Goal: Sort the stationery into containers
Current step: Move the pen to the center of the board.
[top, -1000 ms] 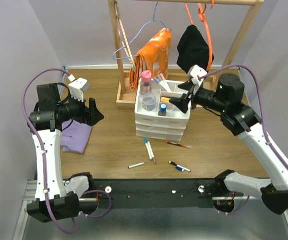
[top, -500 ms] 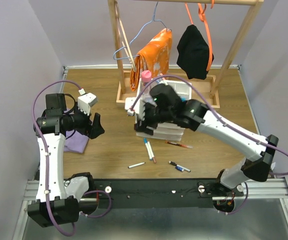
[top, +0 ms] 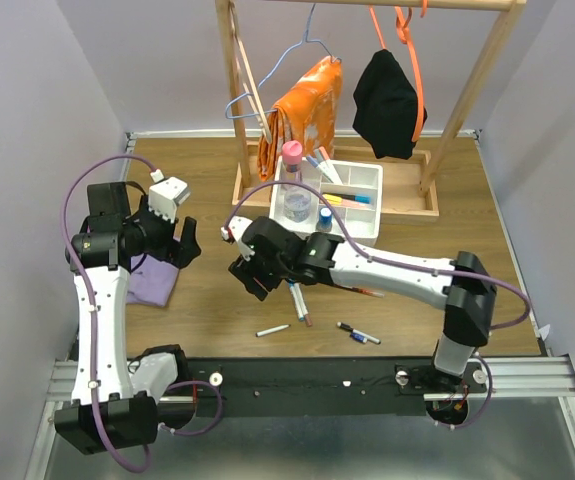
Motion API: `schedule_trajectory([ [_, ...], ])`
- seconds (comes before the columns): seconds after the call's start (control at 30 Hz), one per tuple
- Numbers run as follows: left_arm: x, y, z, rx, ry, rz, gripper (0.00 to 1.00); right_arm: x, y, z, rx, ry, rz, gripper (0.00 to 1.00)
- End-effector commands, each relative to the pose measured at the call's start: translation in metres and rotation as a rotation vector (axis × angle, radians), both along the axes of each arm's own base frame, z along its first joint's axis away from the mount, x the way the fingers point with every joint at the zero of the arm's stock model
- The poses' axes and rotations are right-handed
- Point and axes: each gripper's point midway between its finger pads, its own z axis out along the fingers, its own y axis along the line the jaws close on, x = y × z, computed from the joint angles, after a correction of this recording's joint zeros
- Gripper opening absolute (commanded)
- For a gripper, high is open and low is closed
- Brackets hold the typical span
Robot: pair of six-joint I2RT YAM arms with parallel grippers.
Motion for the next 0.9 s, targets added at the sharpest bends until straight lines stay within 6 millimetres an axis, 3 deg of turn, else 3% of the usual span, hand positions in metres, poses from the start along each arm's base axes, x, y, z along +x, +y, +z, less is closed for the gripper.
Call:
schedule_trajectory([
  [0.0, 0.008, 0.018, 0.005, 0.036, -0.059, 0.136, 0.89, 0.026, -0.013, -0.040, -0.076, 0.024, -0.304, 0.71],
  [0.2, 0.010, 0.036, 0.007, 0.085, -0.084, 0.260, 0.89, 0.042, -0.030, -0.083, -0.202, -0.016, -0.427, 0.75],
  [0.43, 0.015, 0.047, 0.018, 0.123, -0.111, 0.337, 0.90, 0.036, -0.054, -0.124, -0.307, 0.028, -0.525, 0.77],
  [0.67, 0.014, 0.045, 0.011, 0.118, -0.114, 0.334, 0.91, 0.043, -0.070, -0.140, -0.341, 0.064, -0.594, 0.67],
  [0.87, 0.009, 0.040, 0.007, 0.104, -0.108, 0.315, 0.91, 0.034, -0.074, -0.152, -0.355, 0.107, -0.592, 0.63],
])
